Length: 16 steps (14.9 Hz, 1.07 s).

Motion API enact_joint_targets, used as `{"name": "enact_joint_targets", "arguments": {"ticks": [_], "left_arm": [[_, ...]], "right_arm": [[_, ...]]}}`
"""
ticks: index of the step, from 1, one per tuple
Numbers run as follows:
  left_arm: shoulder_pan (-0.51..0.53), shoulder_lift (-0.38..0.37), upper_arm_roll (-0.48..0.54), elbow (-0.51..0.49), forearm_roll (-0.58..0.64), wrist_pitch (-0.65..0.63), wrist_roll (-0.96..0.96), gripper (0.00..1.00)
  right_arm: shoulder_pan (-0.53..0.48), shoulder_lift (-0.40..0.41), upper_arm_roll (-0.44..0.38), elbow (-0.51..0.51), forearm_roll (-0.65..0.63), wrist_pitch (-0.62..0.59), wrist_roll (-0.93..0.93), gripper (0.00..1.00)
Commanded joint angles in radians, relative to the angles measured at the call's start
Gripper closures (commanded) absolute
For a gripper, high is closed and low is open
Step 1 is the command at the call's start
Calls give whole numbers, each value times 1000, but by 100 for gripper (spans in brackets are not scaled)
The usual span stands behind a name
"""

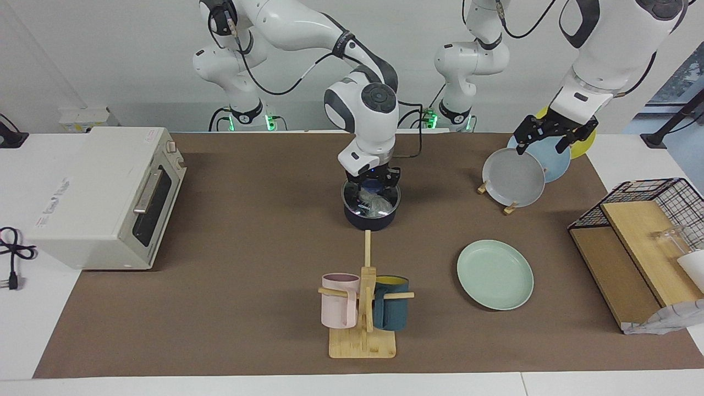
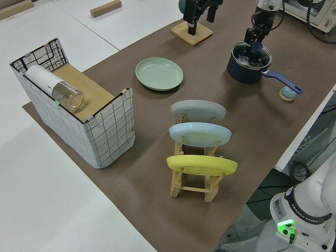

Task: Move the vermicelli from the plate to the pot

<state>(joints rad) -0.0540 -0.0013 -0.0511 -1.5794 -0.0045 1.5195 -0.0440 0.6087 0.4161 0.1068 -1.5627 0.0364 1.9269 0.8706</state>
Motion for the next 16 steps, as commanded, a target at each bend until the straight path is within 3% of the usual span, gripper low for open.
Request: {"name": "enact_joint_targets", "arguments": {"ticks": [1,6,7,8,9,12,16], "left_arm": [[20,-22,-12,-25,-3,19,26,0],[20,-26,-12,-28,-5,13,21,0],[20,-28,-12,-30,-3,11,20,0],[20,-28,-10,-30,-5,11,19,0],[20,-28,-10,-30,-5,11,19,0],[20,-28,-12,-30,-3,11,19,0],[20,-28,-10,-30,-5,11,19,0]], "right_arm": [[-9,-25,7,-33,13,26,15,100],[-6,-28,7,-54,13,50,19,100],[-7,-28,8,-54,13,50,18,80],[-7,-28,7,-53,13,50,18,46],[-9,-26,7,-48,11,50,18,0],[-18,-45,1,-33,-3,32,5,0],[-124,-135,-4,-5,-7,-41,-138,0]]}}
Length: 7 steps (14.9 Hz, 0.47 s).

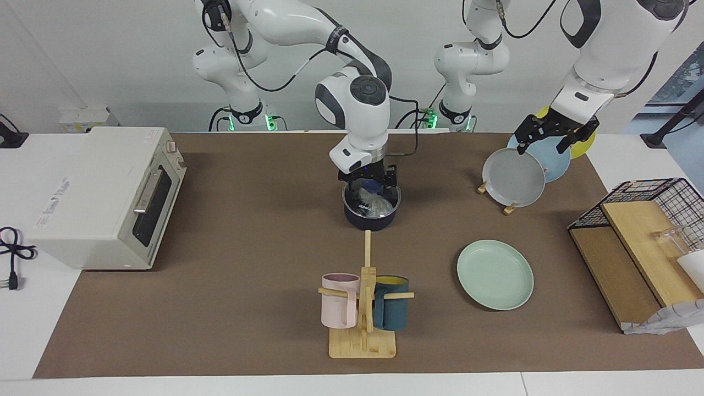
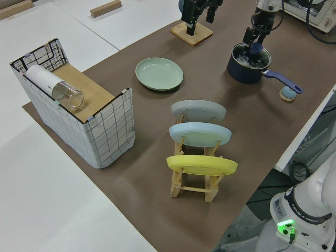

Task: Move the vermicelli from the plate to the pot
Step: 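Open the right gripper and lift it away from the lid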

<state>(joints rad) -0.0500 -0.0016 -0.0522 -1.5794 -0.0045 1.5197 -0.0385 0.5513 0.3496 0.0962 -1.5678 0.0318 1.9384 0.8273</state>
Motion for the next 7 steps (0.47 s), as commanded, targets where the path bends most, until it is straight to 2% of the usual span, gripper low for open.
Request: {"name": "enact_joint_targets", "arguments": {"ticks": [1,4,7], "left_arm": [[16,-28,-11,-30,-3,11,14,0],[16,-28,-11,-30,-3,11,14,0],[15,-28,-11,-30,-5,11,14,0]], "right_arm": [[-101,-81,7,26,-4,-105,-156,0],[-224,-133,4,81,-7,-232,-324,0],[-356,-178,4,91,-61,-297,-504,0]]}}
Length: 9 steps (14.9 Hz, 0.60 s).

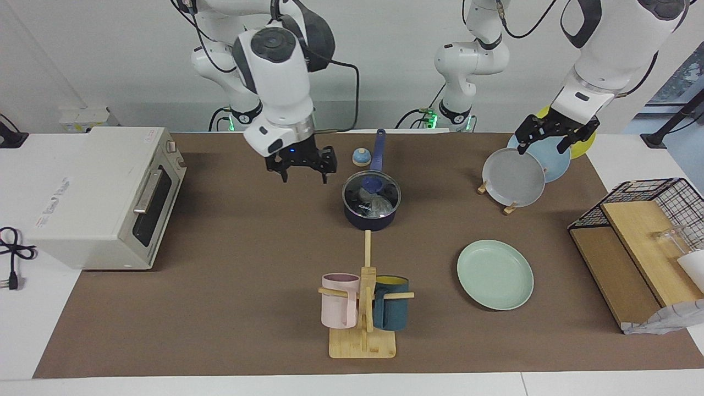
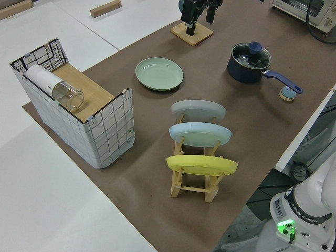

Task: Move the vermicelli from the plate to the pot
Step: 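Open the right gripper and lift it away from the lid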

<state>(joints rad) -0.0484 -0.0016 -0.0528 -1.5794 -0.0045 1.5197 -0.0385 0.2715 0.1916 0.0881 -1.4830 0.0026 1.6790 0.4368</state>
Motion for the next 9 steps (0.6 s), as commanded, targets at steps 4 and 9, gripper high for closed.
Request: {"name": "enact_joint_targets", "arguments": {"ticks": [4,9], "left_arm": [[13,-28,-9,-30,-5,11,14,0],[15,-28,-9,-30,-5,11,14,0]], "right_arm": [[-210,-75,12,34,-30,-194,-295,0],[-305,-112,15,-22,-18,-237,-357,0]]}}
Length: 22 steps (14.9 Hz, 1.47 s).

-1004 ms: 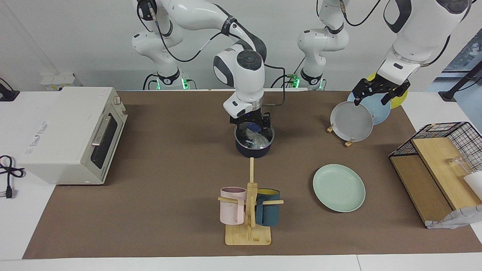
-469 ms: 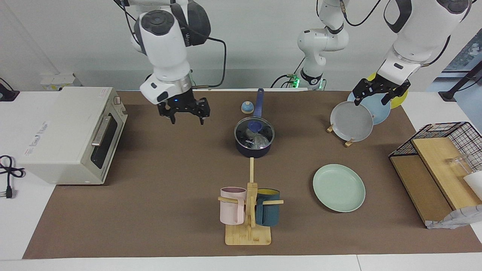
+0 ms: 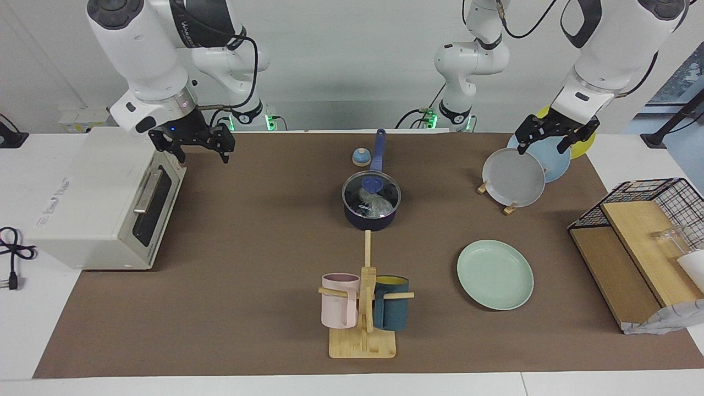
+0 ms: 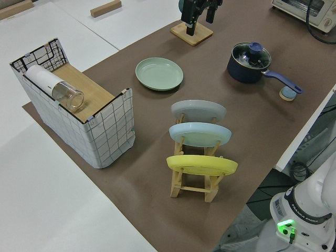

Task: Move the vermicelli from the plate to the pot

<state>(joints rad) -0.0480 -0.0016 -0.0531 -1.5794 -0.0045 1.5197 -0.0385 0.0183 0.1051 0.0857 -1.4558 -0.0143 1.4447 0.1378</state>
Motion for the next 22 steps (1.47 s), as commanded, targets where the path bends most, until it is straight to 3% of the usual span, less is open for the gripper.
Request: {"name": "enact_joint_targets", "arguments": {"ticks": [1,5,9,22], "left_arm": [[14,-28,-8,-30,-5,11,14,0],[14,-28,-10,-30,-3,11,14,0],[14,-28,-8,-30,-3,11,14,0],[14,-28,-8,-30,-3,11,14,0]], "right_arm": [[-57,-31,17,-57,-3,-4,-91,0],[11,-120,-52,-187,-3,43,-116,0],[12,-151,-63,-233,-3,80,-119,0],[-6,-124,-64,-187,-1,85,-116,0]]}}
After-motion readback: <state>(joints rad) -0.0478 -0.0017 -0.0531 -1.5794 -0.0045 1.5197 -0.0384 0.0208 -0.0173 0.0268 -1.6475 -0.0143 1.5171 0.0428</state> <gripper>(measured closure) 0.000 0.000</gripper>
